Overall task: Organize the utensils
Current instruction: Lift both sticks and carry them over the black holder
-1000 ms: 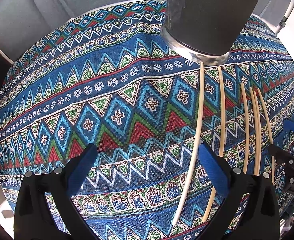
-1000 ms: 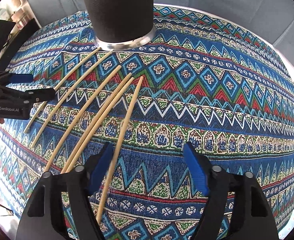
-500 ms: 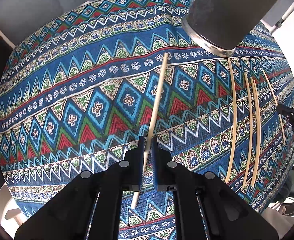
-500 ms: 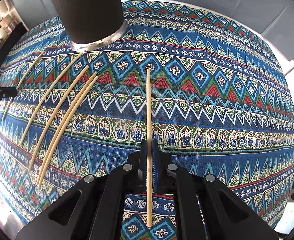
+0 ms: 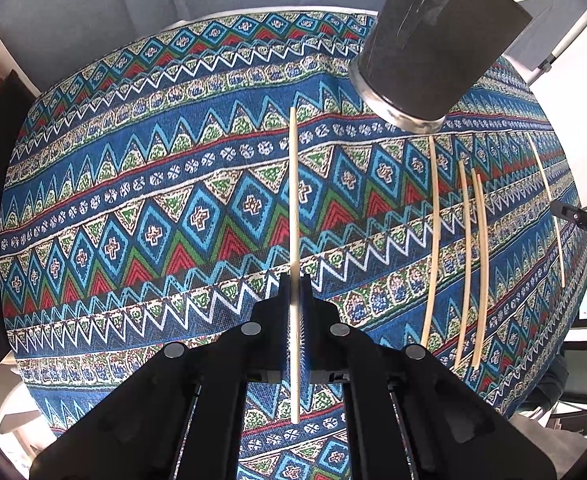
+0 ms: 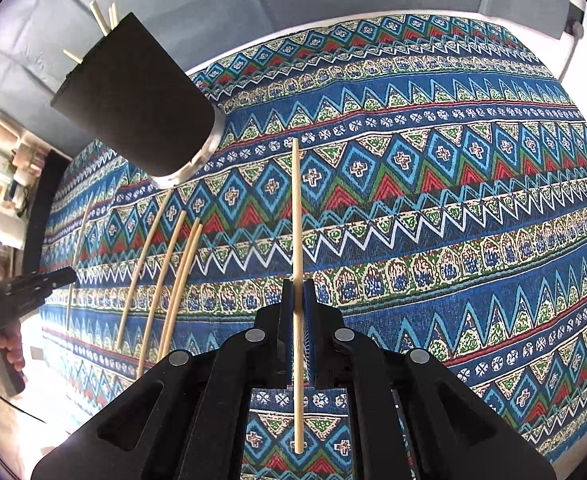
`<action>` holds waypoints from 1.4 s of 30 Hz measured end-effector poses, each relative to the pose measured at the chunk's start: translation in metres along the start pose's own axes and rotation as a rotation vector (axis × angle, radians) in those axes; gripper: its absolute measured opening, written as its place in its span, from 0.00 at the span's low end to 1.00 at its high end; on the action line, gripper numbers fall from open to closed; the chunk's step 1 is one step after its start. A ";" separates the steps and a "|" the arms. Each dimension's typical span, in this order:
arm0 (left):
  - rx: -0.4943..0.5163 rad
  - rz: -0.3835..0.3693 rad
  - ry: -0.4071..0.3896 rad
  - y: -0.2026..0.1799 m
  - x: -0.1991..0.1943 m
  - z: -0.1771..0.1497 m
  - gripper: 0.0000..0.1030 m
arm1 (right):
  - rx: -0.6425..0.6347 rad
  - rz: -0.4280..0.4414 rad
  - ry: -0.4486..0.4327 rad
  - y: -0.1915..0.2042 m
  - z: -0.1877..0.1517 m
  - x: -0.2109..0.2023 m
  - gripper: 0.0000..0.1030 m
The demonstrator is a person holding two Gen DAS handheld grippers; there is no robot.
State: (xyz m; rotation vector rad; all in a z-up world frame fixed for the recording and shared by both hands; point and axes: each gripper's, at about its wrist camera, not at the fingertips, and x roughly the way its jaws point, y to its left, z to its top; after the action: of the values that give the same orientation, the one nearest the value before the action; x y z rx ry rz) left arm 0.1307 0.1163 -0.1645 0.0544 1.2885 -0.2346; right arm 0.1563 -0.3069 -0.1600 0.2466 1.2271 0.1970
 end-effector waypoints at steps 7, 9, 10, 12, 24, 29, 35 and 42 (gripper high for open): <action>0.031 0.025 -0.058 -0.011 -0.037 0.025 0.05 | 0.002 0.045 -0.051 0.011 0.009 -0.019 0.05; 0.059 0.054 -0.092 -0.018 -0.048 0.031 0.05 | -0.011 0.051 -0.071 0.018 0.014 -0.023 0.05; 0.073 0.064 -0.106 -0.023 -0.052 0.032 0.05 | -0.015 0.056 -0.080 0.021 0.017 -0.026 0.05; 0.084 0.069 -0.122 -0.027 -0.061 0.039 0.05 | -0.025 0.059 -0.099 0.028 0.023 -0.032 0.05; 0.123 0.067 -0.254 -0.057 -0.109 0.077 0.05 | -0.107 0.133 -0.258 0.082 0.070 -0.087 0.05; 0.148 0.076 -0.292 -0.074 -0.128 0.095 0.05 | -0.118 0.151 -0.319 0.104 0.093 -0.106 0.05; 0.175 0.076 -0.354 -0.090 -0.153 0.120 0.05 | -0.146 0.183 -0.375 0.128 0.119 -0.127 0.05; 0.178 0.053 -0.418 -0.099 -0.168 0.144 0.05 | -0.181 0.186 -0.426 0.146 0.139 -0.138 0.05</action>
State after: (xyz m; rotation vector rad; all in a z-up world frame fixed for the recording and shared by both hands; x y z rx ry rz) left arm 0.2027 0.0188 0.0456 0.1820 0.8476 -0.2978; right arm 0.2408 -0.2172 0.0509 0.2307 0.7581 0.3935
